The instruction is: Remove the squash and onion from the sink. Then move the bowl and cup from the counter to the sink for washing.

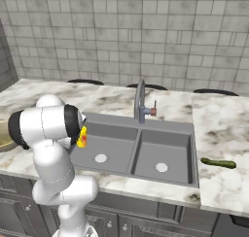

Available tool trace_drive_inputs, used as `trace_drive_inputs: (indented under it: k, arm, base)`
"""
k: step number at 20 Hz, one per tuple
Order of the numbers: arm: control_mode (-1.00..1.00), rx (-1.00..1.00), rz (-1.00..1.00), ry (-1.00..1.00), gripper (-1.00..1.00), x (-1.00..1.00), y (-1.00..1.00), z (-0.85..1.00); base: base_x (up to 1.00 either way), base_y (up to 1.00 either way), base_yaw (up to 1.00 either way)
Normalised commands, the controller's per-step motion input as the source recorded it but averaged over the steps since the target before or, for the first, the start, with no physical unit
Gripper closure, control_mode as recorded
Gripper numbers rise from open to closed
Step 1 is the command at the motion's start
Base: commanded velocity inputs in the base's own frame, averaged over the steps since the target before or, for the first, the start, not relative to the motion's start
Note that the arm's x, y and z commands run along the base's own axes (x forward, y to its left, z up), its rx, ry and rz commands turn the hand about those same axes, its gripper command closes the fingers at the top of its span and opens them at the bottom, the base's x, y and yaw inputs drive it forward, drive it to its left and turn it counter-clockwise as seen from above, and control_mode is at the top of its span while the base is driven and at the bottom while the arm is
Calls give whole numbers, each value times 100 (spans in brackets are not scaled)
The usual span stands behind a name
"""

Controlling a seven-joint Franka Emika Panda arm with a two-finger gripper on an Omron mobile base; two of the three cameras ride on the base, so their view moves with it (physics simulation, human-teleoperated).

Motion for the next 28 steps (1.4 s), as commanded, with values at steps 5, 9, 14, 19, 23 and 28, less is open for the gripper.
trace_drive_inputs:
  k: [5, 9, 14, 19, 23, 28]
  arm:
    - [-100, 0, 15, 0, 100, 8, 0, -17]
    - [-100, 0, 14, 0, 100, 10, 0, -20]
    - [-100, 0, 12, 0, 100, 14, -3, -25]
    - [-100, 0, 11, -1, 100, 14, -5, -21]
    - [-100, 0, 8, -2, 100, 14, -4, -17]
    - [-100, 0, 8, -5, 100, 13, 0, -14]
  base:
    - [0, 0, 0]
    - [0, 0, 0]
    - [0, 0, 0]
    - [0, 0, 0]
    - [0, 0, 0]
    - [0, 0, 0]
